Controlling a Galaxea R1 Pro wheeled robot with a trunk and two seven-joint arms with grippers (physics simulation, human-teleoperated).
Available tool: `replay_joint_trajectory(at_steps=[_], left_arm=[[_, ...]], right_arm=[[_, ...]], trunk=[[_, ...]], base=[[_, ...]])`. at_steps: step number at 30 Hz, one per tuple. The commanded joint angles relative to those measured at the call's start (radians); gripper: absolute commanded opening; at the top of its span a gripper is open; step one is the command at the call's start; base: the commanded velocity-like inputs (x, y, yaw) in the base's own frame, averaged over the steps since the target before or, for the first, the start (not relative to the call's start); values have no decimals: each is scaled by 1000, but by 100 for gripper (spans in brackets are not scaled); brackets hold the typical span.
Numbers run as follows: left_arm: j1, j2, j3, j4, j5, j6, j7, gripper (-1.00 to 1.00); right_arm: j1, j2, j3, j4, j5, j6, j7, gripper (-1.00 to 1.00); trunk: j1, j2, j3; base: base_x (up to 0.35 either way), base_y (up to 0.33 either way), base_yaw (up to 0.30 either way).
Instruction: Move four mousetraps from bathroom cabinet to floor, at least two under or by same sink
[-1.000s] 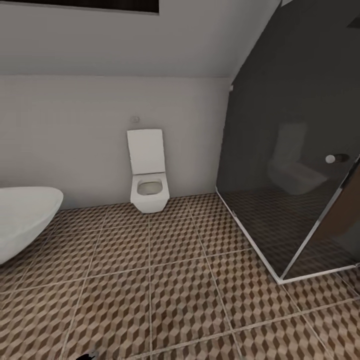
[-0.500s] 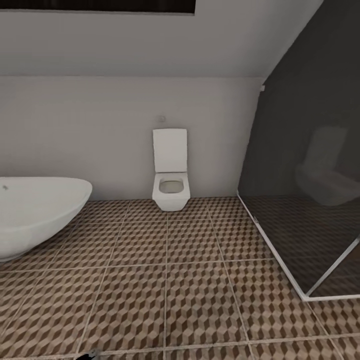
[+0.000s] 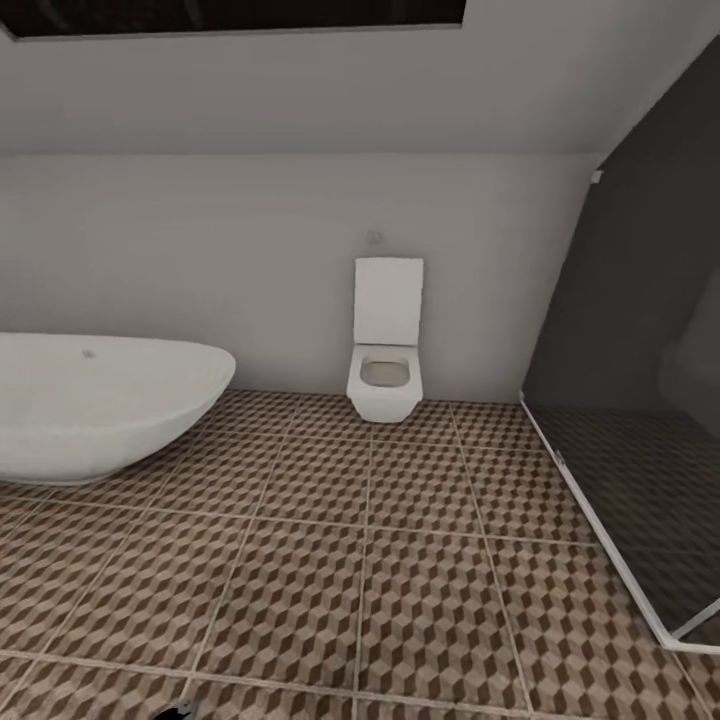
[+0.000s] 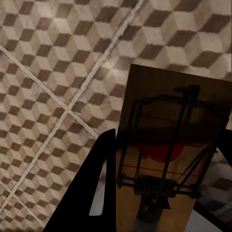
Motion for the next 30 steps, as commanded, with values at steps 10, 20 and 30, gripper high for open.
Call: replay_joint_trajectory(at_steps=[10, 20, 30], left_arm=[[-1, -2, -8, 0, 0, 8, 6, -100], [-1, -4, -8, 0, 0, 8, 6, -100], [-1, -6, -8, 0, 0, 8, 6, -100]], right_arm=[[0, -1, 9, 0, -11, -3, -1, -100], [0, -2, 9, 0, -11, -3, -1, -100], [0, -2, 9, 0, -11, -3, -1, -100]], trunk=[[0, 0, -1], [0, 0, -1], [0, 0, -1]], base=[[0, 0, 292], [0, 0, 292], [0, 0, 292]])
